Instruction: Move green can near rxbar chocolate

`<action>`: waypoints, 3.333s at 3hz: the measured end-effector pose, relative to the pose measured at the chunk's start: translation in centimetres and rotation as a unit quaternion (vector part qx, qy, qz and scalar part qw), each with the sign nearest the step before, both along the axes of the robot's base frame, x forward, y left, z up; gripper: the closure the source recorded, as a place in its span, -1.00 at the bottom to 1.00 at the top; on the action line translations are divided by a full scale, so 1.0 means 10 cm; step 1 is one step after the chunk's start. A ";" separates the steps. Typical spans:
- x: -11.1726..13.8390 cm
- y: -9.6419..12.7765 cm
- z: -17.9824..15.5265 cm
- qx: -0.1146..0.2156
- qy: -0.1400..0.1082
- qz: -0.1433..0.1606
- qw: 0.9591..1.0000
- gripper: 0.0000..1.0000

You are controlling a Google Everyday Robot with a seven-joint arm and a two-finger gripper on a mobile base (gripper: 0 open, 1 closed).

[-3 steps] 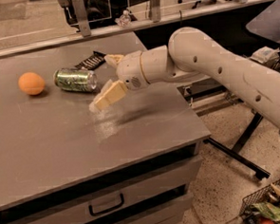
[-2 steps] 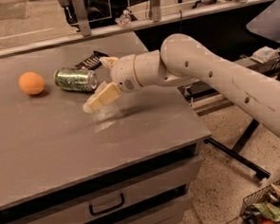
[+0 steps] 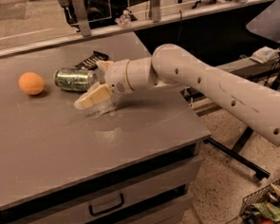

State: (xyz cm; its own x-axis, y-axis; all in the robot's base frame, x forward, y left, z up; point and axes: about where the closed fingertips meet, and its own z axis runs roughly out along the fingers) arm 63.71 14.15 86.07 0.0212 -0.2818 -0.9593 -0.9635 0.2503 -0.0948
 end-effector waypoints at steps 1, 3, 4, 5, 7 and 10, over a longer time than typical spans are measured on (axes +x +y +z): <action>0.05 0.07 0.00 0.007 0.000 0.005 1.000 -0.56; 0.09 0.09 0.08 0.005 -0.003 0.001 1.000 0.52; -0.02 -0.08 0.21 0.017 -0.003 -0.032 0.999 0.97; -0.12 -0.59 0.24 0.014 0.003 -0.097 0.995 1.00; -0.19 -1.32 0.35 0.008 -0.003 -0.197 0.980 1.00; 0.32 -1.19 0.38 0.007 -0.008 -0.201 0.980 1.00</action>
Offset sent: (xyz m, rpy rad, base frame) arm 0.0119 0.0155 0.0076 0.0138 -0.0273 0.0444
